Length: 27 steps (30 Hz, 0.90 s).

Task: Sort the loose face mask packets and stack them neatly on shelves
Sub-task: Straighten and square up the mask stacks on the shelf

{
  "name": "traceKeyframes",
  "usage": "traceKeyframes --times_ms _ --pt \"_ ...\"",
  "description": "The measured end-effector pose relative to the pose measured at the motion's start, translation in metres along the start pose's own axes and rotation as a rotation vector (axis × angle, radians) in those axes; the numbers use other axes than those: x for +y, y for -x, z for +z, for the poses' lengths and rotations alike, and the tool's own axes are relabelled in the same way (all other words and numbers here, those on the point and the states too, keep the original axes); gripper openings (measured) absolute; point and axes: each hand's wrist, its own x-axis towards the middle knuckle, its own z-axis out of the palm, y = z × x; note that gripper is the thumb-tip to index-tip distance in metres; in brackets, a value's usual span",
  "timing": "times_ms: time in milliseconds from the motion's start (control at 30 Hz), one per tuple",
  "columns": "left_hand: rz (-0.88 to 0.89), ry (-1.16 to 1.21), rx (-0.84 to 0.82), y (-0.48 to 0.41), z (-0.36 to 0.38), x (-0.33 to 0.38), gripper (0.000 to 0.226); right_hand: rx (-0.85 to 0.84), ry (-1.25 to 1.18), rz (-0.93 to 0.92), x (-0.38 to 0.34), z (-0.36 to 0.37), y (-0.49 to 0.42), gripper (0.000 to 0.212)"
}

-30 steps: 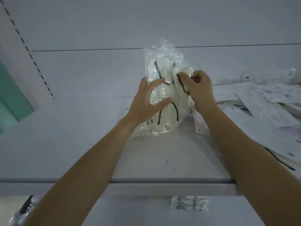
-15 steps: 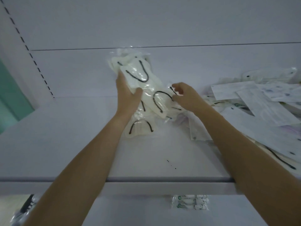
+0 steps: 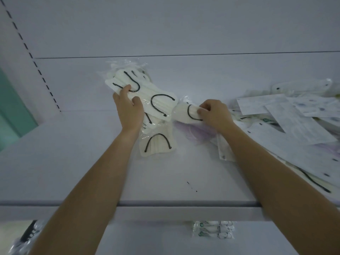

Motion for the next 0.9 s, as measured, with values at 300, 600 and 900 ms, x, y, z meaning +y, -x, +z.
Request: traceKeyframes --times_ms 300,600,900 --pt "-0.051 0.021 0.043 -0.003 -0.007 0.004 0.045 0.356 -0.9 0.12 -0.016 -0.022 0.001 0.015" --pt "0.014 -0.013 -0.4 0.007 0.008 0.002 0.053 -0.203 -0.192 -0.171 -0.017 0.013 0.011 0.026" --pt "0.007 0.007 -0.505 0.002 0.004 -0.007 0.072 -0.213 0.52 0.131 0.016 0.007 0.001 0.048"
